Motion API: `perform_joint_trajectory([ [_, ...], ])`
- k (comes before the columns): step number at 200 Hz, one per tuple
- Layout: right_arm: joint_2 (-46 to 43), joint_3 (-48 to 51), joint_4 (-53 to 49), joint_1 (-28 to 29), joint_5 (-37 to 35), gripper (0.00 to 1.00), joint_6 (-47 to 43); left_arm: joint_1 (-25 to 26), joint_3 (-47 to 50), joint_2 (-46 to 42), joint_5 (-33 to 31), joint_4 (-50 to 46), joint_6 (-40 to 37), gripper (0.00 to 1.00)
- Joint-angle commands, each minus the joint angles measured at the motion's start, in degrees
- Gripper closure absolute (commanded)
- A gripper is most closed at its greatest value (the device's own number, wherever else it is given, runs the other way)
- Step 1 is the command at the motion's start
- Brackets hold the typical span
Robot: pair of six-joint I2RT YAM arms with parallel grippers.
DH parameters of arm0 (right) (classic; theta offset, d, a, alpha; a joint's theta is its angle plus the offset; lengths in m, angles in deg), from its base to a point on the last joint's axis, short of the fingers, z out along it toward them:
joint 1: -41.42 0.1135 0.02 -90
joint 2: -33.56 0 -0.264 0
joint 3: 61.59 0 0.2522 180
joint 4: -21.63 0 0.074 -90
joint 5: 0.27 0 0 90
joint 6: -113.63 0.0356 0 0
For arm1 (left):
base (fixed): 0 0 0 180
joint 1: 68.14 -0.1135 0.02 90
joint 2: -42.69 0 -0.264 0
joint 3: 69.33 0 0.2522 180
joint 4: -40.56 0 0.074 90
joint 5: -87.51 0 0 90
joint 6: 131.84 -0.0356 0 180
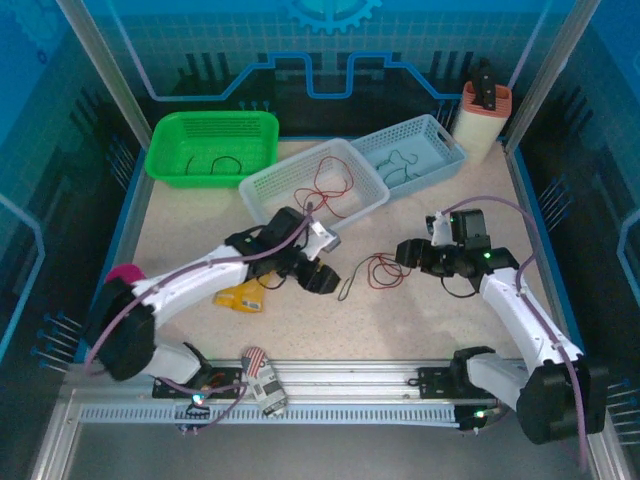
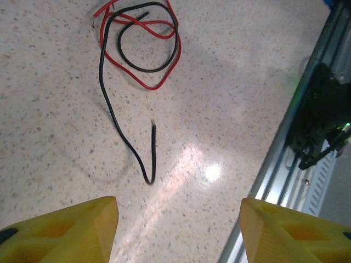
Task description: Untangle the cables
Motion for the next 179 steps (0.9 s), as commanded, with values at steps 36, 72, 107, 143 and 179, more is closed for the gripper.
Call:
perform_joint_trajectory([
  [36, -1.37, 0.55, -3.92, 0.13, -2.30, 0.39, -1.58, 3.11, -19.45, 21.09, -3.90, -6.94, -6.39, 0.44],
  [72, -1.09, 0.91, -3.39, -0.39, -1.47, 0.39, -1.18, 4.16, -24.56, 28.72, -13.49, -6.32, -4.15, 0.49],
  [107, -0.11, 0.54, -3.08, -0.74, -1.06, 0.39, -1.48, 4.06, -28.58, 33.29, -14.25, -6.92, -5.66, 0.49],
  [143, 0.07, 0.55, -3.03, -0.89, -0.73, 0.39, -1.65, 4.07, -30.39, 35.68, -14.70, -6.39, -6.99, 0.50],
  [179, 0.73, 1.32, -4.15, -2.39, 0.73, 0.39, -0.72, 4.06, -31.65, 36.91, -13.37, -6.53, -8.46, 0.59],
])
